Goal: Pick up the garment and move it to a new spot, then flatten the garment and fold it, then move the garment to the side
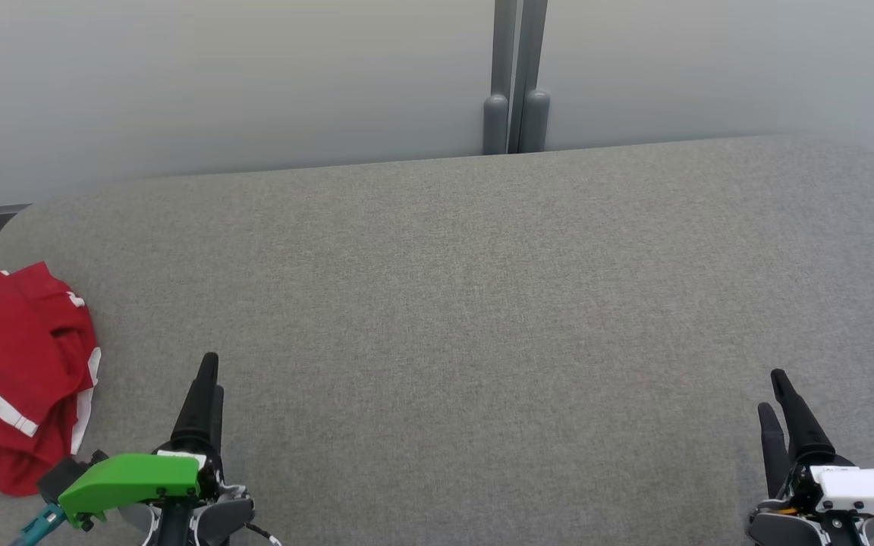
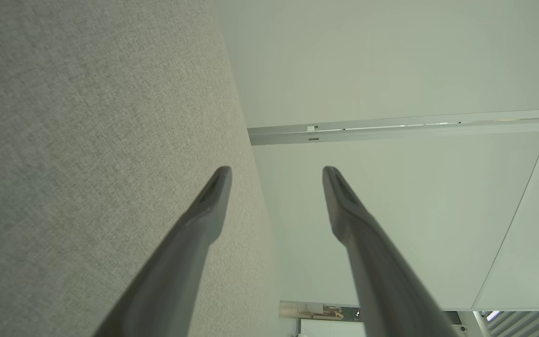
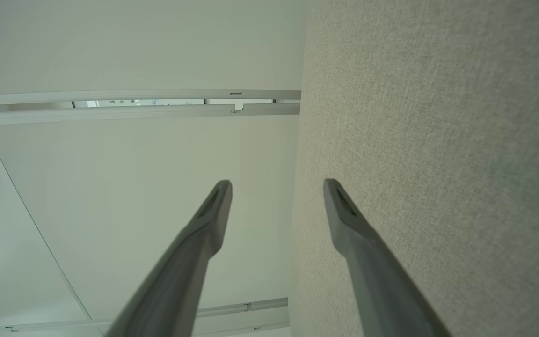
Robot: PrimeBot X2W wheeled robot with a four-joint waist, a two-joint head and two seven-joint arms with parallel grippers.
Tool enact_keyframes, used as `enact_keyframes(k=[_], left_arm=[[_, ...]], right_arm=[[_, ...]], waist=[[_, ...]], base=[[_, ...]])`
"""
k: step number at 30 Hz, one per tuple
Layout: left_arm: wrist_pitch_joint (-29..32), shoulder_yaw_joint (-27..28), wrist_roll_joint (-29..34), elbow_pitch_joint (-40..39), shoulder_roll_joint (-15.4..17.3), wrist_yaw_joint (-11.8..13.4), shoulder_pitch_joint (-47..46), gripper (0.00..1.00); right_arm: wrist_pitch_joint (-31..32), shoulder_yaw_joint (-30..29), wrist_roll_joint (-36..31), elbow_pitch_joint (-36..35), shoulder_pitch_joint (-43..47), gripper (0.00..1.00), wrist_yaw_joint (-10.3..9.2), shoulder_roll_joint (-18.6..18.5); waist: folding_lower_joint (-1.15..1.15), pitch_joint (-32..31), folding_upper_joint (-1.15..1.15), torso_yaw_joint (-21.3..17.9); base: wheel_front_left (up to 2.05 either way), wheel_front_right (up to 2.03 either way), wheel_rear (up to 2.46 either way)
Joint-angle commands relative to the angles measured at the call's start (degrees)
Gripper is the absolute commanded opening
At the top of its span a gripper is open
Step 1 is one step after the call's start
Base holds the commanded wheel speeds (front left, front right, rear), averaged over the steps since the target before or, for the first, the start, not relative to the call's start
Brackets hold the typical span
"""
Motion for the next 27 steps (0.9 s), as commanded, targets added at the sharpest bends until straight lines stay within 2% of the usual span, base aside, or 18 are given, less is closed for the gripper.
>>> enact_keyframes(k=[1, 13, 22, 27], left_arm=[[-0.65, 0.34, 2.03, -1.14, 0.16, 0.14, -0.62, 1.00], [-3.52, -1.51, 16.01, -1.54, 0.30, 2.10, -0.36, 1.00], [-5.45, -4.52, 28.62, -1.22, 2.06, 3.97, -0.29, 1.00], [-6.27, -5.55, 33.23, -1.31, 2.72, 4.72, -0.17, 1.00]], right_arm=[[-0.66, 0.55, -1.59, -0.41, -1.55, 1.00, 0.00, -0.51], [-3.42, 2.55, -15.91, 3.07, -4.11, 1.00, 0.01, -0.63], [-2.54, 4.40, -30.50, 3.53, -5.60, 1.00, 0.01, -0.70], [-2.18, 5.05, -36.49, 2.82, -5.92, 1.00, 0.01, -0.74]], waist=[[0.00, -0.04, 0.00, 0.02], [0.00, -0.43, 0.00, 0.26], [0.00, -0.85, 0.00, 0.37], [0.00, -1.01, 0.00, 0.41]], base=[[0.00, 0.00, 0.00], [0.00, 0.00, 0.00], [0.00, 0.00, 0.00], [0.00, 0.00, 0.00]])
